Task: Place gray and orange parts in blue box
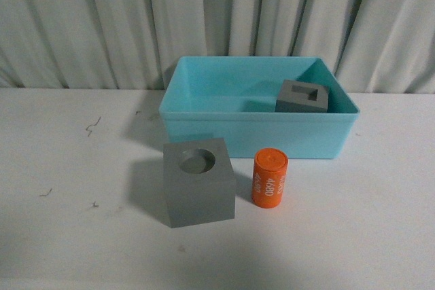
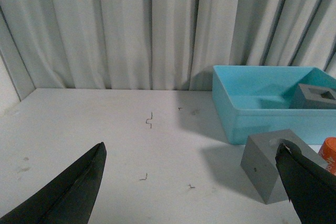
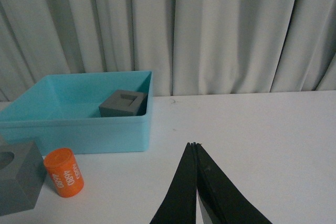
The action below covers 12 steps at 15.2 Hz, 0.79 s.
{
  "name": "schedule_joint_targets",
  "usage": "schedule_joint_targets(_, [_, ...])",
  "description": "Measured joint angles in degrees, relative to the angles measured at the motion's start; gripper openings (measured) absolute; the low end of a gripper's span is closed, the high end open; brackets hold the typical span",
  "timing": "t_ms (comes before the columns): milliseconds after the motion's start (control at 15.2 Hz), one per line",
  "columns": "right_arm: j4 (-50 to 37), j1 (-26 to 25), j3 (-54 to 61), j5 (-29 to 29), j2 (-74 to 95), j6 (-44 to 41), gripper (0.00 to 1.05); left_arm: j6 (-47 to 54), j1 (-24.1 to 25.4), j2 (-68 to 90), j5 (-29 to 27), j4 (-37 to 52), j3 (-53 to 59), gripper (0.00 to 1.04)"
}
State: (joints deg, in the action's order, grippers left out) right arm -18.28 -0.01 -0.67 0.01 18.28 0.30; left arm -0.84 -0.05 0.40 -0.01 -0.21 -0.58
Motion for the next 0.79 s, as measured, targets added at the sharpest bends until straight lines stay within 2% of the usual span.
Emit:
schedule_joint_targets(462, [7.91,0.0,0.0,0.0,-7.93,0.0,0.02,0.0,0.0,0.0,0.0,0.0,0.0,0.98])
schedule_joint_targets(527, [10.6,0.0,-0.04,0.02,-9.92,0.0,0.02,0.0,0.0,0.0,0.0,0.0,0.0,0.98])
schedule_joint_targets(593, [18.82,0.0,0.0,0.0,-16.31,-0.02,0.02,-0.02,0.0,0.0,-0.09,0.0,0.0,0.98])
schedule_joint_targets(791, [18.64,0.0,0.0,0.0,-17.99,-0.09,0.02,0.0,0.0,0.0,0.04,0.0,0.0,0.98])
